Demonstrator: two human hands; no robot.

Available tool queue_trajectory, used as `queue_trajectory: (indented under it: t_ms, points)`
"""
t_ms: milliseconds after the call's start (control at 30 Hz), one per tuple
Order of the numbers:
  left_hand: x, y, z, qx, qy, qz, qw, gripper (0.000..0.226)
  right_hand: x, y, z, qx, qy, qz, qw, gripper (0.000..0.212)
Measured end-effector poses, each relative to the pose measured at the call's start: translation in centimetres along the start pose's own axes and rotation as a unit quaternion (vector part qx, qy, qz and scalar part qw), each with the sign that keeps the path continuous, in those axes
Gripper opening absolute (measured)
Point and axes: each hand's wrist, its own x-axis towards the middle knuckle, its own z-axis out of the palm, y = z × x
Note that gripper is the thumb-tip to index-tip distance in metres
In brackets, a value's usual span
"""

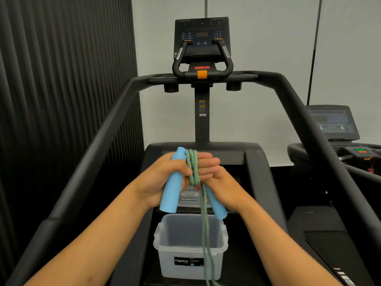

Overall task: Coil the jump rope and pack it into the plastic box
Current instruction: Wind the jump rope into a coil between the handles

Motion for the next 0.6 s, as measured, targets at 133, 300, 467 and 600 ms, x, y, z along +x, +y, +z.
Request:
queue_trajectory:
  t_ms: [133, 300, 467, 600]
  points:
    - [0.5, 0.2, -0.9, -0.013, 0.047, 0.013, 0.999, 0.06, -0.7, 0.0, 1.2, 0.027, -0.011, 0.03, 0.999, 0.032]
    - [0.9, 0.5, -2.3, 0.013, 0.111, 0.044, 0.993, 0.059, -1.5, -0.2, 1.5, -0.05, -0.036, 0.015, 0.998, 0.029]
    - [0.9, -0.1, -2.5, 0.1, 0.146, 0.015, 0.984, 0.058, -1.8, -1.9, 1.0, -0.117, -0.027, -0.015, 0.993, 0.028]
    - [0.2, -0.8, -1.6, 0.262, 0.141, -0.033, 0.954, 0.032, -1.2, -3.7, -0.3, -0.126, 0.002, -0.051, 0.991, 0.029]
